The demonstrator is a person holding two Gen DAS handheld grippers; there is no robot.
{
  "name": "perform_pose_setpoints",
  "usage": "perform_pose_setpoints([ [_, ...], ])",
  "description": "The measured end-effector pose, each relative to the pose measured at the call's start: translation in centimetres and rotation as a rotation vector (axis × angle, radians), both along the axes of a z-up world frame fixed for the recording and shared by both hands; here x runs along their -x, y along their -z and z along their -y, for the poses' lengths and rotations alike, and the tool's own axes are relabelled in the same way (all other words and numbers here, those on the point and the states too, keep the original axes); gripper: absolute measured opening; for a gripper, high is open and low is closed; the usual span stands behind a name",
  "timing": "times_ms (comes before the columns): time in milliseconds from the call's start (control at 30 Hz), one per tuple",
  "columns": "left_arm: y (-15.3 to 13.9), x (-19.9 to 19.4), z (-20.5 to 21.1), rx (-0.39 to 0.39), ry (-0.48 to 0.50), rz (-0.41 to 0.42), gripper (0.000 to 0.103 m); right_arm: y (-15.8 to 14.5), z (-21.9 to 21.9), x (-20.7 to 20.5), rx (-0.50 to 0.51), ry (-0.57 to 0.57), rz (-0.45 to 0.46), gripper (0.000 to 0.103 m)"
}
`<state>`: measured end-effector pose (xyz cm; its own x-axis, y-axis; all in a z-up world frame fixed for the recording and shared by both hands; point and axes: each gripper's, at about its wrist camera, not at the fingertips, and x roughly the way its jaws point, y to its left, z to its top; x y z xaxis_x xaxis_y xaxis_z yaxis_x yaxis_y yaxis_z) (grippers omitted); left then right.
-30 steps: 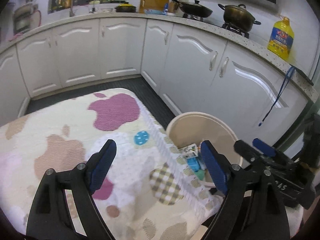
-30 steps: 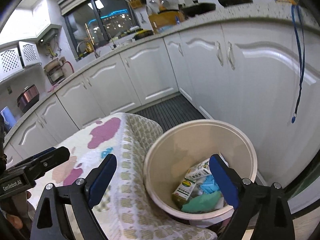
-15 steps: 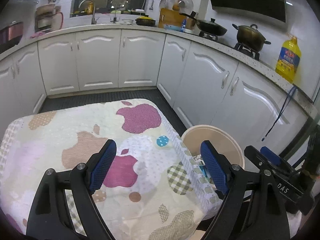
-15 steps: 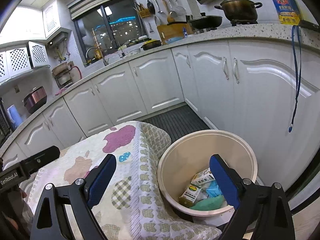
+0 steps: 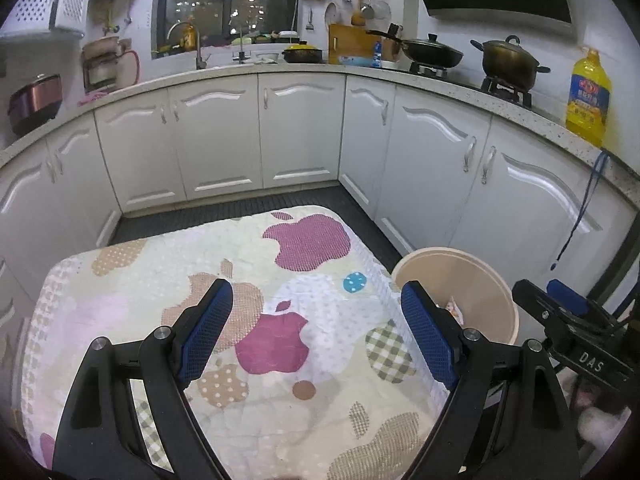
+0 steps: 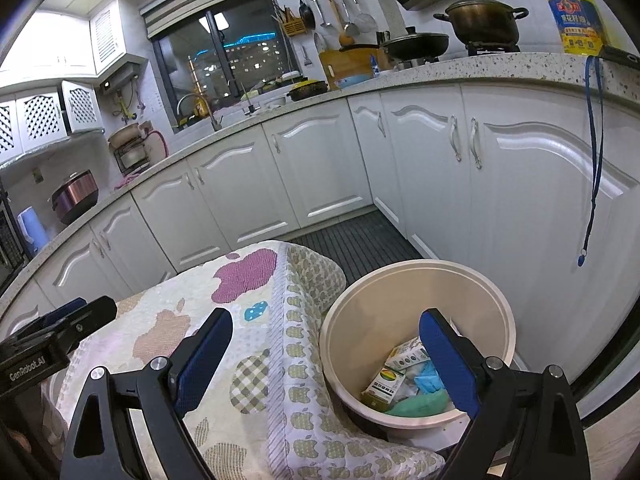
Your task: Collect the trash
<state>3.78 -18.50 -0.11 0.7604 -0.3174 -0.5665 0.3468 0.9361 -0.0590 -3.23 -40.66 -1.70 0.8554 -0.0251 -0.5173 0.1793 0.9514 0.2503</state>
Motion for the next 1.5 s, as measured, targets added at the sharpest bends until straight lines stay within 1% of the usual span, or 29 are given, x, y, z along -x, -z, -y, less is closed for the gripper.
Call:
perform_pose_setpoints([
  [167,-0.3,0.2,0.4,-0.02,-0.015,0.036,0.086,-0.1,-0.1,0.2,0.006,0.002,0.007,0.093],
  [267,-0.3,0.1,0.2,0.031,0.003,0.025,0.086,-0.2,0.0,0.4,0.006,0.011,0.016,0.093],
  [333,-0.3,-0.1,0.1,0.049,0.001,0.016,0.086,-0.2,0.1,0.4,0.003,0.014,0.018,0.093],
  [400,-0.2,-0.1,0.3,0.039,0.005,0.015,0.086,-0.1,0.3,0.5,0.0,0.016,0.017,0.094],
  [500,0.0,-0.2,0.9,-0.011,0.006,0.011,0.086,0.1,0.4,0.4,-0.006,0.015,0.011,0.094],
  [600,0.3,-0.3,1.2,-0.024,0.001,0.001,0.086,0.1,0.4,0.4,-0.009,0.012,0.009,0.094],
  [767,0.3,-0.4,1.1,-0.003,0.004,-0.013,0.086,0.0,0.3,0.3,0.003,0.006,0.014,0.094],
  [1033,-0.1,0.1,1.9,-0.021,0.012,0.021,0.086,-0.2,0.0,0.3,0.024,0.003,0.013,0.094],
  [1233,0.0,0.2,2.6,-0.013,0.045,0.012,0.086,-0.4,0.1,0.7,0.032,0.017,0.021,0.094],
  [1500,-0.1,0.6,2.8,-0.009,0.058,0.023,0.086,-0.5,0.5,0.7,0.032,0.03,0.017,0.094],
])
